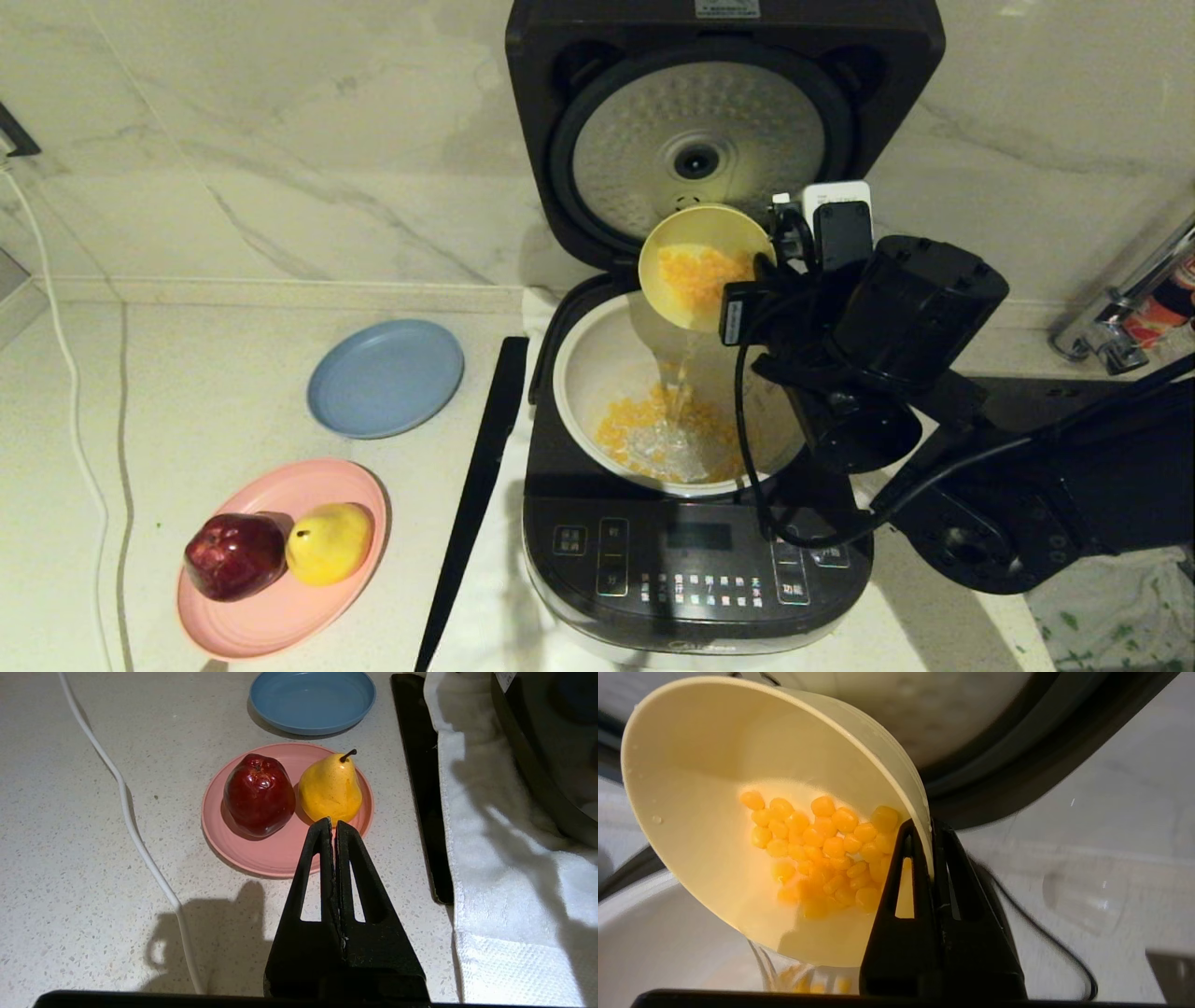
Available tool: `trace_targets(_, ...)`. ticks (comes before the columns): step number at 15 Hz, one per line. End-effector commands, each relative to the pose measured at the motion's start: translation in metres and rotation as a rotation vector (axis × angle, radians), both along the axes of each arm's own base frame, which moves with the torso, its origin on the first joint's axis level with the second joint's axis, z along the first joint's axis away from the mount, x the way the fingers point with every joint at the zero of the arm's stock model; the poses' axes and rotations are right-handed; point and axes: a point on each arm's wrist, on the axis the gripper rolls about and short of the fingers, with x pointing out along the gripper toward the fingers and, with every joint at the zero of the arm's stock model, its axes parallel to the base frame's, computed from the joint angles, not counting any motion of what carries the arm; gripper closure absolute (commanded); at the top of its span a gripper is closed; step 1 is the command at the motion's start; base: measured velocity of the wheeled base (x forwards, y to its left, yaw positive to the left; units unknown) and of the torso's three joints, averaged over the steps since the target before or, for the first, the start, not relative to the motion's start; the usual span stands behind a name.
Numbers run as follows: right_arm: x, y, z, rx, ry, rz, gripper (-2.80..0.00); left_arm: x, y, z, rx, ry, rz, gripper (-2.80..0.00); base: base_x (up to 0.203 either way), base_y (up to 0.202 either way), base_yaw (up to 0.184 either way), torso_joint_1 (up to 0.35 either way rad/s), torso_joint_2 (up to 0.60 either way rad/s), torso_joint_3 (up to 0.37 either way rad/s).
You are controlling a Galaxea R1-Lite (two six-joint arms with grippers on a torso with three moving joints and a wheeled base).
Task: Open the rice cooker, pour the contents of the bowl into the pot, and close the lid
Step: Pour the water from the bowl into the rice cooker
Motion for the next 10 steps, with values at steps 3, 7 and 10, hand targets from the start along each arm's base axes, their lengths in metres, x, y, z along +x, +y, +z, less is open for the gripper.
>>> trace_targets(3, 0.0048, 0.0040, -0.0101, -0.026, -0.036, -0.016, 0.00, 0.0007, 0.0000, -0.0023, 0.000, 0.008, 0.001, 0.00, 0.000, 0.000, 0.000, 0.000, 0.00, 0.000)
trace_targets(7, 0.0027, 0.0015, -0.0077, -0.034, -0.107, -0.039, 0.00, 0.0006, 0.0000, -0.0020, 0.000, 0.008, 0.001, 0.00, 0.000, 0.000, 0.000, 0.000, 0.00, 0.000)
trace_targets(10, 0.0013, 0.0003, -0.0146, -0.041, -0.132, -0.047, 0.00, 0.0006, 0.0000, -0.0020, 0.000, 0.008, 0.002, 0.00, 0.000, 0.000, 0.000, 0.000, 0.00, 0.000)
